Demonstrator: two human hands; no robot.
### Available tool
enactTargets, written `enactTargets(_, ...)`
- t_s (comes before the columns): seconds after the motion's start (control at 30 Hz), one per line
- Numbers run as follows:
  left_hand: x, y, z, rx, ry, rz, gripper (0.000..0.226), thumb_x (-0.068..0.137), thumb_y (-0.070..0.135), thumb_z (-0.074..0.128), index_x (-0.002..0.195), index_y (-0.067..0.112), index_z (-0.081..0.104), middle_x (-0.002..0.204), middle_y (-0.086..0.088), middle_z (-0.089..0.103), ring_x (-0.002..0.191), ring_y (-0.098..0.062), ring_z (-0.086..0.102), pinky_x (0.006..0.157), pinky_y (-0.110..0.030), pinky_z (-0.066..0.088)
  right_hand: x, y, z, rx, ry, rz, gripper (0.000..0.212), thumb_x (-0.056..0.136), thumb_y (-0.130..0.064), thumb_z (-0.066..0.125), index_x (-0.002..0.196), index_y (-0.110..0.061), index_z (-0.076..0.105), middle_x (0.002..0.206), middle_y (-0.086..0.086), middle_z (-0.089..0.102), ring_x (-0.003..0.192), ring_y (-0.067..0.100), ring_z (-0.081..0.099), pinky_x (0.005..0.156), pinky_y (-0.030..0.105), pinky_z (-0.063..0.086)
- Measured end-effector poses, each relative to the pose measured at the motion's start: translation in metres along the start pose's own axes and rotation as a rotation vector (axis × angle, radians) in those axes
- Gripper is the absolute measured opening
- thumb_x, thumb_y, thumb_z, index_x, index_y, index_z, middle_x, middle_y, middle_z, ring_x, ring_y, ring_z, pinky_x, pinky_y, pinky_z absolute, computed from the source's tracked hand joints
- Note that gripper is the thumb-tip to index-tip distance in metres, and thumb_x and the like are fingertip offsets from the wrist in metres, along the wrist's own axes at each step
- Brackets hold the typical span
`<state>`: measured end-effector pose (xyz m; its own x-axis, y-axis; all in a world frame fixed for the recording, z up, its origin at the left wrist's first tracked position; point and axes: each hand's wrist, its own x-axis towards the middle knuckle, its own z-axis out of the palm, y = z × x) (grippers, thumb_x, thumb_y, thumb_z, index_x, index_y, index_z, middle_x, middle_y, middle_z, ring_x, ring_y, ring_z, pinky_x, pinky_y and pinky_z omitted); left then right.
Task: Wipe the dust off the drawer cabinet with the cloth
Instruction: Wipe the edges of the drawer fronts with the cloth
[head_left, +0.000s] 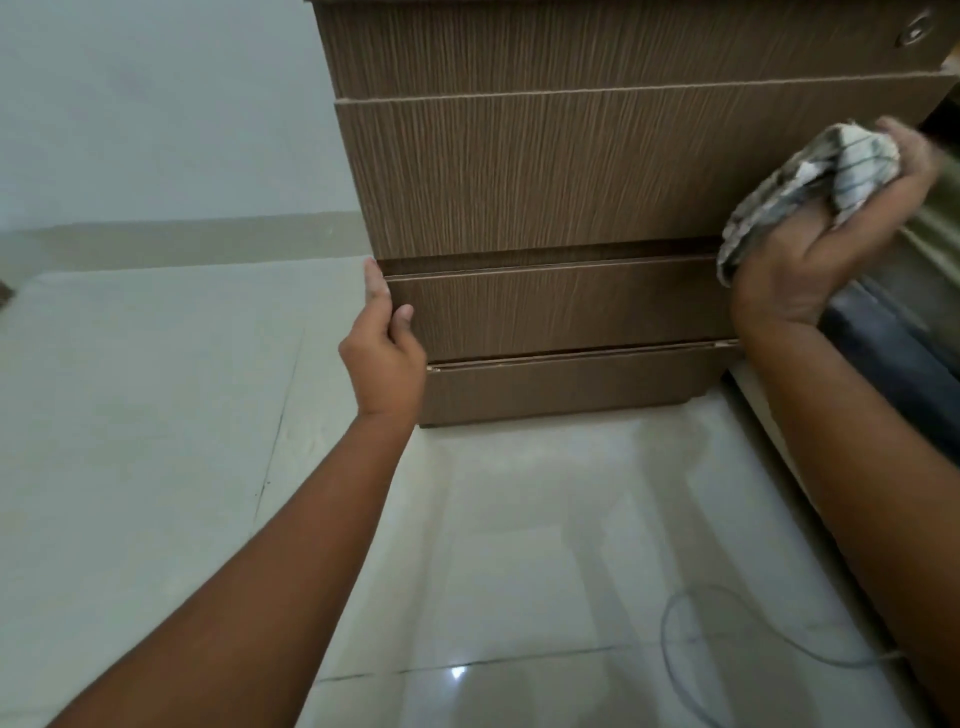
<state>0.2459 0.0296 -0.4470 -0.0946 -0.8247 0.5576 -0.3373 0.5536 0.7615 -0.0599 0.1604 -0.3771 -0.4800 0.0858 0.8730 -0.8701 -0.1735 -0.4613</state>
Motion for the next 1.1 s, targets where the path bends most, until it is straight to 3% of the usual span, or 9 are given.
enactTargets(0.1, 0.002, -0.002, 0.003, 0.029, 0.01, 0.006, 0.053, 0.1, -0.001, 0.05, 0.152, 0.002, 0.037, 0.119, -0.036, 0.064, 0.103, -0.042, 0.066, 0.095, -0.043, 0.054, -0.032, -0.028, 0.027, 0.1, -0.1, -0.104, 0.035, 0.09, 0.0, 0.051, 0.126, -0.003, 0.052, 0.116, 0.015, 0.051, 0.105, 0.027, 0.056, 0.096, 0.035, 0.047)
enactTargets(0.27, 0.006, -0.019, -0.005, 0.082, -0.059, 0.165, 0.052, 0.097, -0.007, 0.051, 0.147, -0.006, 0.041, 0.085, -0.024, 0.068, 0.069, -0.003, 0.042, 0.068, -0.003, 0.038, -0.114, -0.064, 0.076, 0.208, -0.323, -0.136, 0.032, 0.091, -0.009, 0.065, 0.122, -0.009, 0.057, 0.122, 0.002, 0.042, 0.106, 0.037, 0.055, 0.087, 0.051, 0.051)
enactTargets(0.43, 0.01, -0.041, -0.016, 0.099, -0.19, 0.192, 0.07, 0.09, -0.015, 0.047, 0.155, 0.007, 0.032, 0.11, -0.004, 0.069, 0.088, -0.011, 0.065, 0.09, 0.004, 0.037, -0.182, -0.087, 0.112, 0.131, -0.528, -0.258, 0.039, 0.093, -0.039, 0.068, 0.124, -0.018, 0.057, 0.121, 0.006, 0.047, 0.112, 0.024, 0.053, 0.094, 0.04, 0.044)
enactTargets(0.5, 0.012, -0.047, -0.018, 0.102, -0.208, 0.217, 0.075, 0.087, -0.017, 0.045, 0.155, 0.01, 0.032, 0.103, 0.003, 0.063, 0.084, -0.012, 0.062, 0.086, 0.004, 0.038, -0.203, -0.089, 0.12, 0.03, -0.603, -0.342, 0.049, 0.089, -0.03, 0.074, 0.132, -0.018, 0.053, 0.132, 0.007, 0.048, 0.122, 0.027, 0.052, 0.105, 0.04, 0.039)
enactTargets(0.63, 0.017, -0.056, -0.02, 0.099, -0.229, 0.301, 0.076, 0.09, -0.014, 0.048, 0.156, 0.017, 0.03, 0.132, 0.009, 0.059, 0.108, 0.007, 0.054, 0.096, 0.003, 0.036, -0.233, -0.081, 0.118, -0.242, -0.742, -0.589, 0.066, 0.089, -0.013, 0.063, 0.151, -0.014, 0.037, 0.156, 0.01, 0.045, 0.146, 0.028, 0.033, 0.125, 0.042, 0.015)
enactTargets(0.8, 0.016, -0.061, -0.019, 0.061, -0.245, 0.261, 0.083, 0.094, -0.01, 0.049, 0.159, 0.034, 0.019, 0.143, 0.02, 0.05, 0.123, 0.021, 0.047, 0.101, -0.001, 0.039, -0.233, -0.064, 0.117, -0.402, -0.785, -0.694, 0.067, 0.1, -0.014, 0.037, 0.161, -0.02, 0.01, 0.167, 0.005, 0.011, 0.158, 0.023, 0.0, 0.128, 0.039, -0.004)
enactTargets(0.93, 0.007, -0.067, -0.009, 0.088, -0.288, 0.267, 0.098, 0.095, -0.005, 0.053, 0.155, 0.047, -0.004, 0.137, 0.002, 0.06, 0.11, -0.009, 0.063, 0.093, 0.002, 0.039, -0.223, -0.045, 0.105, -0.437, -0.762, -0.684, 0.062, 0.104, -0.016, 0.031, 0.161, -0.023, 0.01, 0.166, 0.005, 0.011, 0.157, 0.024, 0.004, 0.128, 0.041, -0.004)
enactTargets(1.03, 0.005, -0.068, -0.001, 0.121, -0.319, 0.307, 0.109, 0.092, -0.011, 0.055, 0.154, 0.049, -0.01, 0.149, -0.028, 0.045, 0.118, -0.052, 0.056, 0.099, -0.017, 0.043, -0.209, -0.026, 0.091, -0.477, -0.706, -0.687, 0.071, 0.099, -0.013, 0.041, 0.162, -0.024, 0.01, 0.164, 0.006, 0.017, 0.157, 0.024, 0.005, 0.128, 0.042, -0.005)
enactTargets(1.1, 0.005, -0.068, 0.003, 0.118, -0.3, 0.311, 0.111, 0.089, -0.016, 0.056, 0.155, 0.046, -0.008, 0.16, -0.022, 0.033, 0.116, -0.059, 0.054, 0.095, -0.004, 0.042, -0.198, -0.013, 0.079, -0.499, -0.689, -0.69, 0.08, 0.094, -0.011, 0.052, 0.161, -0.025, 0.011, 0.162, 0.006, 0.021, 0.158, 0.023, -0.005, 0.128, 0.043, -0.006)
